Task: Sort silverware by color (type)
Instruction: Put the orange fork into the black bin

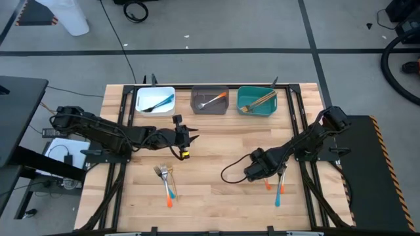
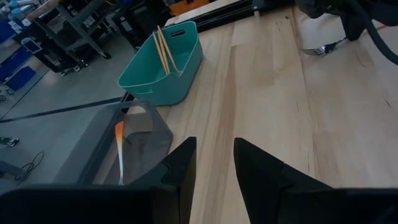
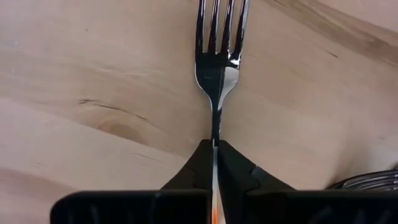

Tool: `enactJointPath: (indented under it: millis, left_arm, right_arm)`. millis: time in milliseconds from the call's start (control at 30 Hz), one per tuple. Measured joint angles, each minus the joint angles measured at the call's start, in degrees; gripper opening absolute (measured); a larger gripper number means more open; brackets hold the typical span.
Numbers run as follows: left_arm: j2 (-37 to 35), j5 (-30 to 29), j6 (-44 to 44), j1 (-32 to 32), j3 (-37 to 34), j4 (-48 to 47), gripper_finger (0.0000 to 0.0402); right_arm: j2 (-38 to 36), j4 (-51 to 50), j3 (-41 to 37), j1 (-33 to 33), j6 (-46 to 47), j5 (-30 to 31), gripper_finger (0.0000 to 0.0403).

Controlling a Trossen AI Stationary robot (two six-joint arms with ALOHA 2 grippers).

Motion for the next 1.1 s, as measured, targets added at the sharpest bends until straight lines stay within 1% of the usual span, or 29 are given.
enactJointPath:
  millis: [133,233,333,433,500,633,933,1100]
  left_arm:
    - [0.00,-0.02,0.00,0.00,0.00,0.00,0.0117]
    - [0.00,0.22,0.00,0.00,0.00,-0.02,0.0117]
    - [0.00,5.41,0.28,0.06,0.00,-0.02,0.0117]
    - [0.00,11.25,0.44,0.40,0.00,0.01,0.0117]
    - [0.00,13.10,0.38,0.57,0.00,-0.06,0.0117]
    - [0.00,13.42,-1.35,0.57,0.00,-1.13,0.0117]
    - [0.00,13.53,-8.38,0.57,0.00,-4.82,0.0117]
    - [-0.12,13.53,-9.88,0.55,0.00,-5.73,0.0117]
  right_arm:
    - [-0.12,-1.77,1.34,-0.04,-2.65,0.78,0.0013]
    - [-1.17,-2.68,3.00,-0.15,-6.06,4.27,0.0012]
    - [-1.74,-2.65,4.45,-0.31,-11.05,7.41,0.0012]
    - [-1.69,-2.39,5.24,-0.58,-18.59,8.05,0.0011]
    - [-1.69,-2.07,5.29,-0.86,-23.32,8.11,0.0011]
    - [-1.69,-2.30,5.29,-1.47,-31.22,8.75,0.0011]
    - [-1.71,-2.54,5.29,-3.10,-47.26,13.72,0.0010]
    - [-1.78,-2.77,5.29,-4.36,-56.35,14.82,0.0010]
